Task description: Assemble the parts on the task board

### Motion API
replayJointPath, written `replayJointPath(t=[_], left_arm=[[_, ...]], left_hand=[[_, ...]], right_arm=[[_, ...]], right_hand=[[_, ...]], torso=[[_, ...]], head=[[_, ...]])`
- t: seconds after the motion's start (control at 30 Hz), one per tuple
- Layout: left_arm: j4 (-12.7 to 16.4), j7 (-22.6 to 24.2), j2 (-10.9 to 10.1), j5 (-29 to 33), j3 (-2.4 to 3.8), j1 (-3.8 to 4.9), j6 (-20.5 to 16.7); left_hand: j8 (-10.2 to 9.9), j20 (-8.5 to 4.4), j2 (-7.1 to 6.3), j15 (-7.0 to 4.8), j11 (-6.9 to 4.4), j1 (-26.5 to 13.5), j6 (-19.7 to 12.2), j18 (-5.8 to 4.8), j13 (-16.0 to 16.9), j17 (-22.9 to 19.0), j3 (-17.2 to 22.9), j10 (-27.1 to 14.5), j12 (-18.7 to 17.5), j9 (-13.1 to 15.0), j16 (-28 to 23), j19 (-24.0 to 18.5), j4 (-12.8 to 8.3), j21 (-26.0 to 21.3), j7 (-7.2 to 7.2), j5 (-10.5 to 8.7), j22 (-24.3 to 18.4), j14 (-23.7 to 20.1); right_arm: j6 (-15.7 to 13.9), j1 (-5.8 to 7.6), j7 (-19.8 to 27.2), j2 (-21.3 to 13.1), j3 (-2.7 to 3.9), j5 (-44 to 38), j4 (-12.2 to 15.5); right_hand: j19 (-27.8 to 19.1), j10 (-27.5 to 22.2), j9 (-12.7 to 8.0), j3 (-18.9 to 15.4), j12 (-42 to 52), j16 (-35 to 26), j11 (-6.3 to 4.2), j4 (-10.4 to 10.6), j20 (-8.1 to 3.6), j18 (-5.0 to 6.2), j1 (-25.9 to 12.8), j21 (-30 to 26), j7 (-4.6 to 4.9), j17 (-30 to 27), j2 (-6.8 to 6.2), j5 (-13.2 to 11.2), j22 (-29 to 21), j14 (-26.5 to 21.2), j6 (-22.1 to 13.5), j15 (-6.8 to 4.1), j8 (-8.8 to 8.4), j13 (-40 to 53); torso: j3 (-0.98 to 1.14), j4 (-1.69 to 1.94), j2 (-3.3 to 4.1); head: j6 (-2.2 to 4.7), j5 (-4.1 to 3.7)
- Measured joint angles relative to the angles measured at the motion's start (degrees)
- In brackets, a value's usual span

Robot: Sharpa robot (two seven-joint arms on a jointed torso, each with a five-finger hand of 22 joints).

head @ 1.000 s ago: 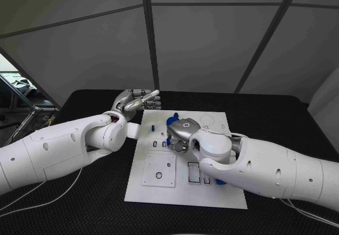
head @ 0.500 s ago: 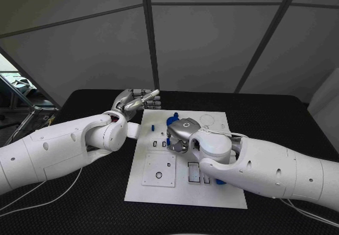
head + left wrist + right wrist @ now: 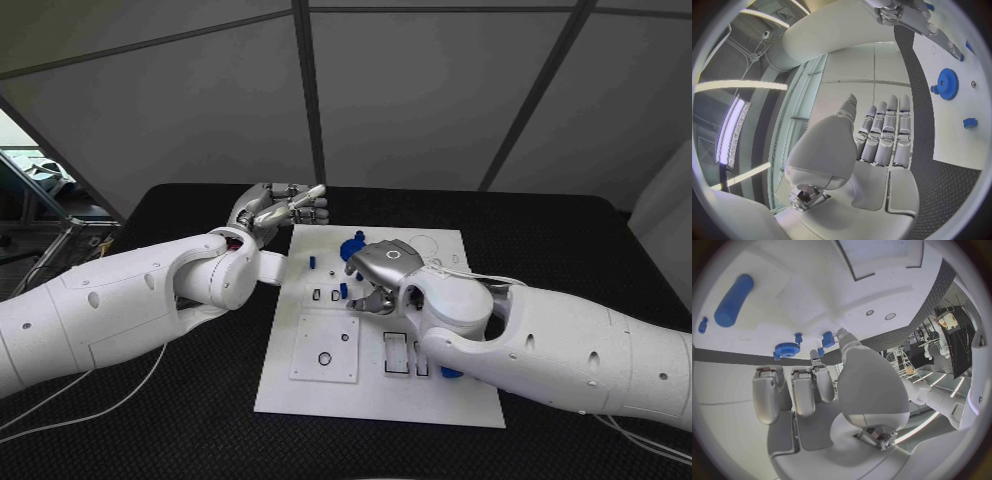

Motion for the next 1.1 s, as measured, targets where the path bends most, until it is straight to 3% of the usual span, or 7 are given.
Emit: replayJointPath(t=[0.27,0.43,0.53,0.57,0.6,0.77,1.1], left_arm=[[0.2,-4.8,-1.15,-6.53,0.01,0.0,0.85],[0.86,-13.8,-2.09,-15.83,0.01,0.5,3.43],[1.23,-20.54,-1.98,-22.11,0.02,1.53,6.78],[1.26,-22.74,-1.79,-23.98,0.02,1.89,8.09],[1.27,-24.98,-1.53,-25.78,0.02,2.29,9.46],[0.93,-35.97,0.61,-34.43,-0.17,4.31,16.62],[-2.06,-50.9,6.88,-47.02,-4.87,7.51,22.81]], left_hand=[[3.08,-4.78,-0.67,-5.29,-4.75,-4.12,5.58,0.0,3.93,8.37,-2.0,10.65,5.53,1.37,13.31,10.16,2.0,9.71,-4.19,0.0,5.19,14.54],[4.89,-7.28,-1.03,-7.31,-6.26,-4.48,5.57,-0.03,9.09,23.31,-3.0,11.54,10.87,3.61,30.25,17.18,2.67,22.27,-5.05,0.0,16.66,18.35],[6.99,-8.17,-0.92,-7.92,-7.31,-5.08,6.22,-0.12,13.53,30.01,-3.9,12.58,16.33,5.35,36.95,23.16,3.58,33.72,-5.9,0.0,31.42,18.52],[8.06,-8.58,-0.91,-8.48,-7.76,-5.51,6.15,-5.15,16.39,32.0,-4.25,13.04,19.85,6.29,38.8,25.54,3.93,38.27,-6.58,0.0,37.76,18.61],[10.23,-9.21,-0.27,-9.05,-8.22,-6.39,5.88,-7.15,25.94,34.31,-5.16,13.48,29.98,8.29,40.67,28.54,4.96,44.56,-7.61,0.0,46.54,18.22],[18.2,-9.91,1.2,-9.97,-9.51,-8.21,3.88,-7.19,59.17,37.42,-7.62,16.1,62.46,16.46,42.11,34.11,8.13,55.54,-8.67,0.0,61.38,17.3],[22.33,-9.94,0.48,-9.97,-9.57,-11.87,0.73,-7.21,65.1,38.52,-11.63,16.16,67.23,22.39,42.11,34.27,11.77,59.14,-8.78,-0.24,61.83,17.29]], right_arm=[[-6.38,0.92,8.61,-9.1,0.58,7.02,4.35],[-7.78,2.75,17.01,-15.6,1.45,20.8,5.78],[-7.79,3.89,21.02,-18.3,1.71,30.06,5.85],[-7.77,4.2,22.07,-18.94,1.73,32.73,5.74],[-7.75,4.46,23.08,-19.5,1.76,35.31,5.53],[-7.79,5.29,27.11,-21.1,1.84,46.42,3.71],[-8.73,5.89,31.03,-21.17,1.84,55.81,1.41]], right_hand=[[-3.65,-4.52,1.71,1.36,-5.01,-4.97,-1.24,0.52,-0.6,1.98,3.35,-7.46,-1.47,0.0,2.16,-0.59,-1.22,0.04,5.45,-0.69,4.38,0.0],[-25.61,-22.7,1.96,1.59,-30.94,-31.29,-2.1,0.29,-1.45,8.57,5.06,-34.3,-2.48,-25.89,3.09,-0.78,-33.81,-8.31,8.23,-1.42,4.88,-20.73],[-27.45,-24.39,1.86,3.11,-45.24,-48.84,-2.36,0.1,-1.25,8.94,7.06,-44.51,-2.29,-38.77,3.9,-0.37,-42.04,-11.99,9.25,-1.17,4.86,-33.3],[-27.65,-21.94,1.59,3.57,-49.95,-53.41,-1.77,-0.07,-0.81,8.95,8.06,-47.9,-2.16,-41.08,2.98,-0.56,-44.48,-12.3,9.37,-0.84,4.19,-38.18],[-27.11,-21.39,1.36,4.53,-54.92,-57.55,-1.46,0.23,-0.3,8.95,8.3,-50.75,-2.08,-42.98,2.74,-0.55,-46.52,-12.51,9.45,-0.63,3.5,-42.8],[-23.23,-15.59,0.69,6.17,-66.34,-69.31,-0.92,0.3,0.43,8.95,8.91,-59.15,-1.4,-48.07,2.14,-0.19,-52.86,-9.05,11.13,0.08,1.18,-55.48],[-21.18,-14.1,0.64,5.98,-67.67,-72.02,-1.04,0.12,0.27,8.94,8.44,-61.31,-1.45,-48.59,1.68,1.47,-54.66,-7.15,12.71,-0.02,0.84,-58.17]], torso=[[0.01,0.07,-0.34],[-0.01,0.16,-0.96],[0.01,0.18,-1.46],[0.04,0.19,-1.61],[0.07,0.19,-1.81],[0.29,0.24,-2.58],[0.7,0.47,-3.67]], head=[[0.6,0.01],[0.49,-0.1],[0.27,-0.1],[0.18,-0.1],[0.05,-0.12],[-0.53,-0.14],[-1.47,-0.02]])
